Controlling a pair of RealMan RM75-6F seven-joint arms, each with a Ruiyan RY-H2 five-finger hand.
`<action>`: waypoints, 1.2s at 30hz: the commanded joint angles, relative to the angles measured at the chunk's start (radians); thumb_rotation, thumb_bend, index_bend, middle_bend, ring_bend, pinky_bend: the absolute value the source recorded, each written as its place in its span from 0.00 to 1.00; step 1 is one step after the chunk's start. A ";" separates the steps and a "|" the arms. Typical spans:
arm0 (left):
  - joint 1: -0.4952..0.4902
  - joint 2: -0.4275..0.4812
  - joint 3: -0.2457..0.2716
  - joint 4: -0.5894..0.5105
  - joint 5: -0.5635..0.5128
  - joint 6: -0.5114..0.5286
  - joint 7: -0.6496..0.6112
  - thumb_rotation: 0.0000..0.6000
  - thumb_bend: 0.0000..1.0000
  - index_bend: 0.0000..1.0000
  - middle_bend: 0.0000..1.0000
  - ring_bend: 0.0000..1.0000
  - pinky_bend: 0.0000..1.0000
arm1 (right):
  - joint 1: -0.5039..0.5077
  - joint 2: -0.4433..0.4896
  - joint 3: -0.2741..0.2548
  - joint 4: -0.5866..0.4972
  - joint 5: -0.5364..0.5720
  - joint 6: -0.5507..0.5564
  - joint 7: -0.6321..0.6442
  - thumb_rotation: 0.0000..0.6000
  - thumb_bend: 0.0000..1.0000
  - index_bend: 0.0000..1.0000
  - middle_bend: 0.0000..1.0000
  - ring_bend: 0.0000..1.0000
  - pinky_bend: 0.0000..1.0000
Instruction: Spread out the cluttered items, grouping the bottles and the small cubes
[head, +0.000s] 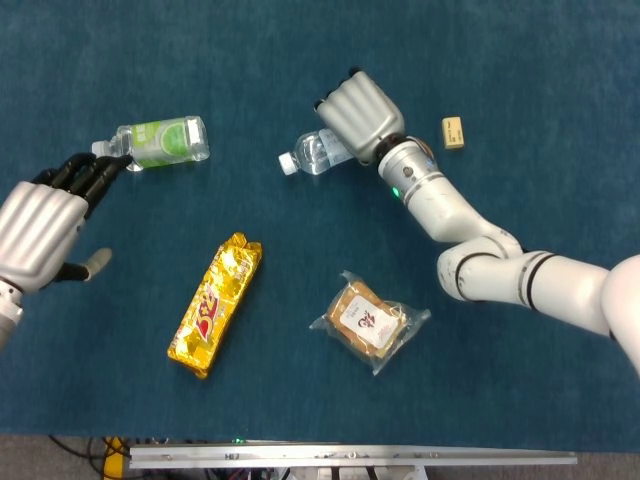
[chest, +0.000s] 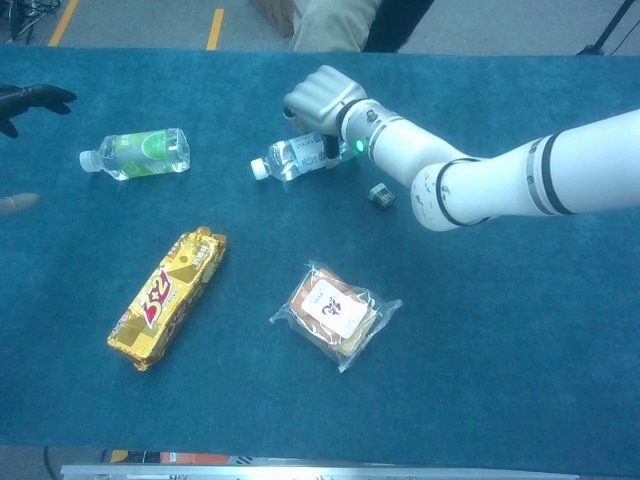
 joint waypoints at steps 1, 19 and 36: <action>0.001 0.001 0.000 0.000 0.002 0.000 -0.001 1.00 0.26 0.00 0.14 0.11 0.28 | -0.009 0.001 0.000 -0.015 -0.024 0.012 0.022 1.00 0.00 0.55 0.56 0.51 0.40; 0.001 0.005 0.001 -0.007 0.013 -0.010 0.005 1.00 0.26 0.00 0.14 0.11 0.28 | -0.026 0.055 0.032 -0.257 0.034 0.074 -0.021 1.00 0.00 0.56 0.57 0.57 0.53; -0.014 -0.001 -0.011 -0.012 0.001 -0.035 0.014 1.00 0.26 0.00 0.14 0.11 0.28 | -0.017 0.151 0.014 -0.479 0.182 0.150 -0.121 1.00 0.00 0.15 0.32 0.32 0.47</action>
